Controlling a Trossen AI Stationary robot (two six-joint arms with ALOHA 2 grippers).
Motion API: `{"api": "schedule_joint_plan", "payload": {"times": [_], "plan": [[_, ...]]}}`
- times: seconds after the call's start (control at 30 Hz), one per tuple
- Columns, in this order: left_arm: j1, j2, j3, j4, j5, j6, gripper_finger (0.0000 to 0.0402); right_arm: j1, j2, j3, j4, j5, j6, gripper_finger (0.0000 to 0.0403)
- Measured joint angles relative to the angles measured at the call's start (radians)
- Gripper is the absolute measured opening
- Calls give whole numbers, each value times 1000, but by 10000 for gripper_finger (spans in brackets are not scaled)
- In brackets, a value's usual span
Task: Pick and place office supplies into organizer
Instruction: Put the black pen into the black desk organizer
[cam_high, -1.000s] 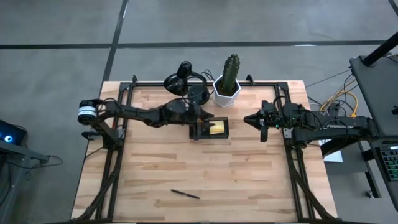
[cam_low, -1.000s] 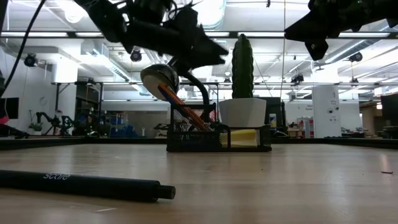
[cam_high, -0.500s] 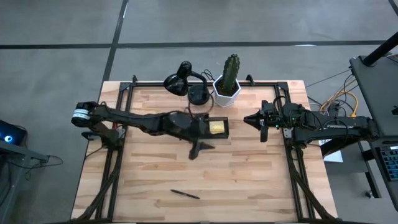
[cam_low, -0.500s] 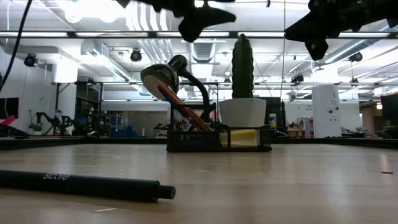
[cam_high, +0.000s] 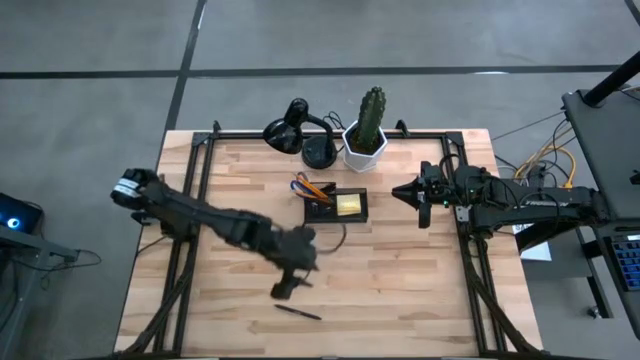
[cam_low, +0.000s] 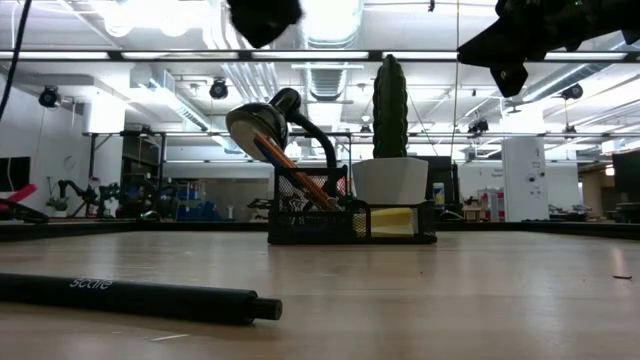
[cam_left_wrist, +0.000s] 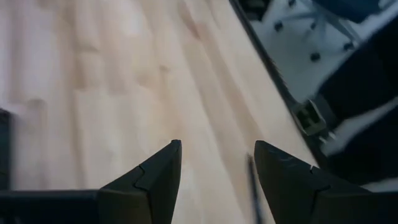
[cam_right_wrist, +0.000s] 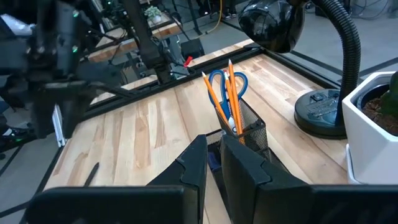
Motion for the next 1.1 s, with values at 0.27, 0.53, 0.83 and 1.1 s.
{"api": "schedule_joint_plan", "payload": {"times": [0.27, 0.53, 0.83, 1.1], "plan": [[-120, 25, -22, -12, -39, -187, 187, 0, 0, 0, 0, 0, 0, 38], [-205, 161, 52, -174, -3, -309, 187, 0, 0, 0, -4, 0, 0, 38], [-243, 319, 104, -197, 8, -330, 187, 0, 14, 0, -8, 0, 0, 38], [-241, 380, 117, -196, 5, -390, 187, 0, 33, 0, -7, 0, 0, 38]]}}
